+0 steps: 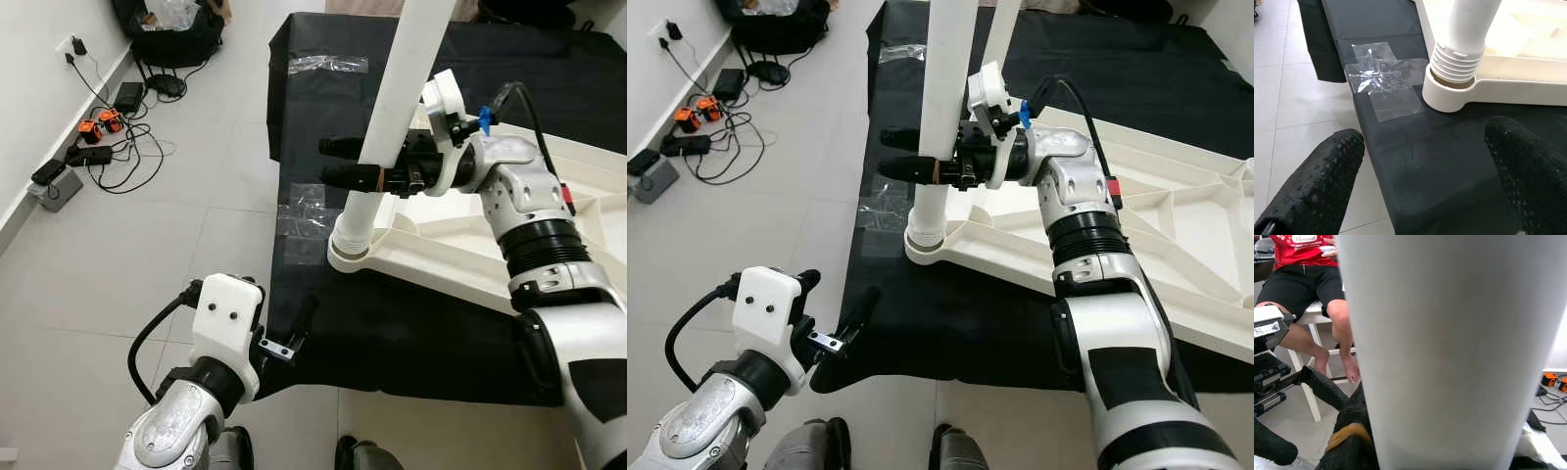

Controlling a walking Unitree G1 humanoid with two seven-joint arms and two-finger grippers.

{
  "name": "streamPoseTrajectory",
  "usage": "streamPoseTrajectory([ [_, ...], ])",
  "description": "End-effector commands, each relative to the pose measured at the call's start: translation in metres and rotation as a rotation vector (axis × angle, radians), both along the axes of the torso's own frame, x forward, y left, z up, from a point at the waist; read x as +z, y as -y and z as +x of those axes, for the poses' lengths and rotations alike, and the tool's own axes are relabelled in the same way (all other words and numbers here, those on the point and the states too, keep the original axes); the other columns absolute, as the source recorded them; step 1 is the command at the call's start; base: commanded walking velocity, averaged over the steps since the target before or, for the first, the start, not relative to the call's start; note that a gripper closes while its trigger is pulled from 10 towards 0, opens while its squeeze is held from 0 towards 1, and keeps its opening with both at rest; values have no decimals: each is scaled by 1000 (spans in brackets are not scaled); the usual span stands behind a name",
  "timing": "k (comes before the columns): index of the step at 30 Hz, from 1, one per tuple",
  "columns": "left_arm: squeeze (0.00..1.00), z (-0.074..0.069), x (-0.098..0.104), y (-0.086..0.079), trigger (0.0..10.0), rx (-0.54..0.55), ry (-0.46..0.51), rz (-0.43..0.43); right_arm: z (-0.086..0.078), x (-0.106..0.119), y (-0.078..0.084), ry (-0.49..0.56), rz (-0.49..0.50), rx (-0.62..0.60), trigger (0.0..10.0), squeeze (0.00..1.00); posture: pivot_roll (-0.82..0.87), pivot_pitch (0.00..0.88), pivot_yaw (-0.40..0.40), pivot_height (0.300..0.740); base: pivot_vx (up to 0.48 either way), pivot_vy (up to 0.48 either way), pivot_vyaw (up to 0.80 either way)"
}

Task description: Building children table

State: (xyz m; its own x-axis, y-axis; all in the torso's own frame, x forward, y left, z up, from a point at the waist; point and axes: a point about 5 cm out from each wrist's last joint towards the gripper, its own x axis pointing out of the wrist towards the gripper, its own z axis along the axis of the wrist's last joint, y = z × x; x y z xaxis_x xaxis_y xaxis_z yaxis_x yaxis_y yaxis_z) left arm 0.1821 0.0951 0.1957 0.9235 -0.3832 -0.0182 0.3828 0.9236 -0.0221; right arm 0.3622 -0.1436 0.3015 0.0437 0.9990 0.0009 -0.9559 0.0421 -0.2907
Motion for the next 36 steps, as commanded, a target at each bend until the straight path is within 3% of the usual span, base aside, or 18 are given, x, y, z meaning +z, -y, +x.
streamPoseTrajectory([
  [1,0,-2,-3,1,10000,-10,-17,3,-3,9,1,23,11,35,10000,0,105,259,-55,740,0,0,0],
  [36,0,-2,-2,1,10000,-14,-17,8,-5,-4,3,-9,-11,43,10000,0,110,267,-48,740,0,0,0],
])
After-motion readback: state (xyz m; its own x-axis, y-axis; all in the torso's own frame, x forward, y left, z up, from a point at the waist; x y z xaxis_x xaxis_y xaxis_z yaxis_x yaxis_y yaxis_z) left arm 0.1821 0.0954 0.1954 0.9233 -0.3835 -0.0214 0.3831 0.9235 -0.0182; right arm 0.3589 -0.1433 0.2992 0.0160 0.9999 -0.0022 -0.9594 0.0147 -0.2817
